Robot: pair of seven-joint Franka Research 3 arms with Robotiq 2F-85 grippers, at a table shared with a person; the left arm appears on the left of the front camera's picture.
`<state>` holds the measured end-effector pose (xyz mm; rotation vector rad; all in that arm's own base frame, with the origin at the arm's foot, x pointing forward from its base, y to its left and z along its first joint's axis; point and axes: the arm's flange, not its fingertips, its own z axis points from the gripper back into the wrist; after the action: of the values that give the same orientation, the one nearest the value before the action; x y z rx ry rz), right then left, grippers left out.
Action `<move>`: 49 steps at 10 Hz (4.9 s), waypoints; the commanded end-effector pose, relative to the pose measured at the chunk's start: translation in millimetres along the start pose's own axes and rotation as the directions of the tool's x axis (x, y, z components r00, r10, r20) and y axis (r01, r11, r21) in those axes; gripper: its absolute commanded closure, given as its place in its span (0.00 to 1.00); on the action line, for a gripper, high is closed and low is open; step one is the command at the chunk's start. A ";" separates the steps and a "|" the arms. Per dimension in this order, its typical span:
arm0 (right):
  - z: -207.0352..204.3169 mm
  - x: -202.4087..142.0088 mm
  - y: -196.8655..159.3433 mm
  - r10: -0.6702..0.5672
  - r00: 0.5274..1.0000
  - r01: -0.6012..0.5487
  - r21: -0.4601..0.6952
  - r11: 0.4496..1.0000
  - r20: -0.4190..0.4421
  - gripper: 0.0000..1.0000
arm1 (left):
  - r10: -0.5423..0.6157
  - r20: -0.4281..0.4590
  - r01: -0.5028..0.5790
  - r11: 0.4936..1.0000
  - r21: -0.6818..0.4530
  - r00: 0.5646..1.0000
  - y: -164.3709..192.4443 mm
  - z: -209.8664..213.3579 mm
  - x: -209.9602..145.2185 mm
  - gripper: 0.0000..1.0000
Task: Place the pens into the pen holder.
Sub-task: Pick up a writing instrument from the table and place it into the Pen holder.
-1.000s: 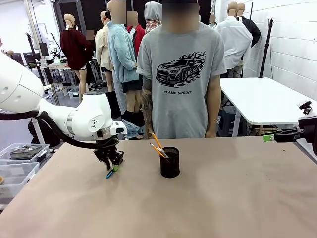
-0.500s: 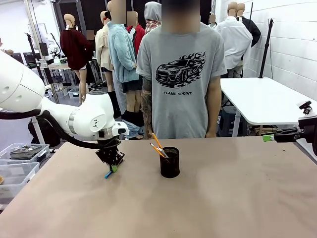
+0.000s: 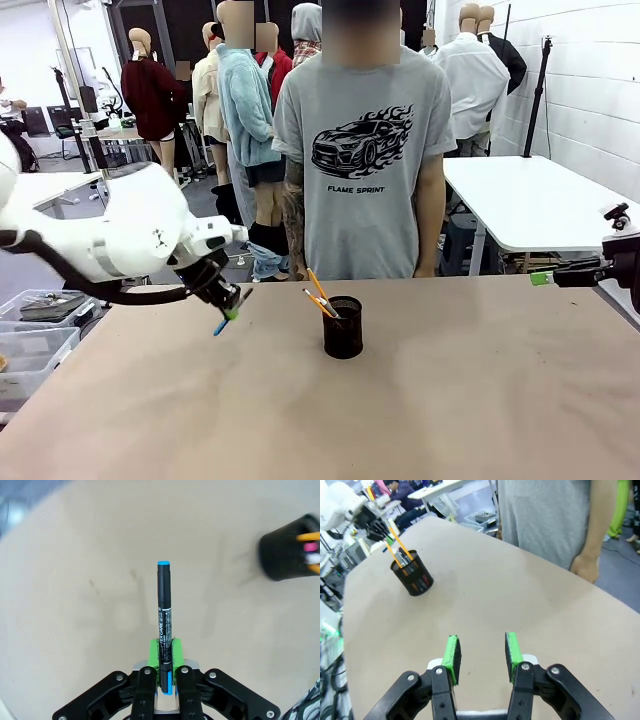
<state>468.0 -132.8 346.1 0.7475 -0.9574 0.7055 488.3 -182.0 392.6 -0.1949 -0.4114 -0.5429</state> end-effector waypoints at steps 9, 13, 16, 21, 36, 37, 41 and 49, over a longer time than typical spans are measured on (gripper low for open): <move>0.2 0.0 -0.7 0.012 1.000 -0.012 0.012 1.000 -0.004 0.53 | -0.335 0.506 0.519 0.807 -0.281 0.795 -58.4 53.9 -27.7 1.00; 0.2 0.0 -0.7 0.012 1.000 -0.012 0.012 1.000 -0.004 0.53 | -0.336 0.581 0.597 0.726 -0.342 0.741 -61.5 22.3 -10.2 1.00; 0.2 0.0 -0.7 0.012 1.000 -0.012 0.012 1.000 -0.004 0.53 | -0.292 0.654 0.649 0.645 -0.404 0.698 -74.2 8.0 29.2 1.00; 0.2 0.0 -0.7 0.012 1.000 -0.012 0.012 1.000 -0.004 0.53 | -0.243 0.738 0.702 0.586 -0.406 0.629 -65.7 -31.0 78.1 1.00; 0.2 0.0 -0.7 0.012 1.000 -0.012 0.012 1.000 -0.004 0.53 | -0.245 0.817 0.776 0.535 -0.335 0.522 -73.0 -78.0 72.4 1.00; 0.2 0.0 -0.7 0.012 1.000 -0.012 0.012 1.000 -0.004 0.53 | -0.255 0.824 0.791 0.519 -0.325 0.506 -78.7 -71.8 69.3 1.00; 0.2 0.0 -0.7 0.012 1.000 -0.012 0.012 1.000 -0.004 0.53 | -0.253 0.824 0.786 0.528 -0.322 0.507 -96.3 -56.8 69.8 1.00; 0.2 0.0 -0.7 0.012 1.000 -0.012 0.012 1.000 -0.004 0.53 | -0.268 0.711 0.652 0.678 -0.340 0.650 -106.6 -103.5 83.7 1.00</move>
<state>468.2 -132.8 346.2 0.7478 -0.9576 0.7059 524.1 -330.7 341.3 -0.9166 -0.9706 -1.1810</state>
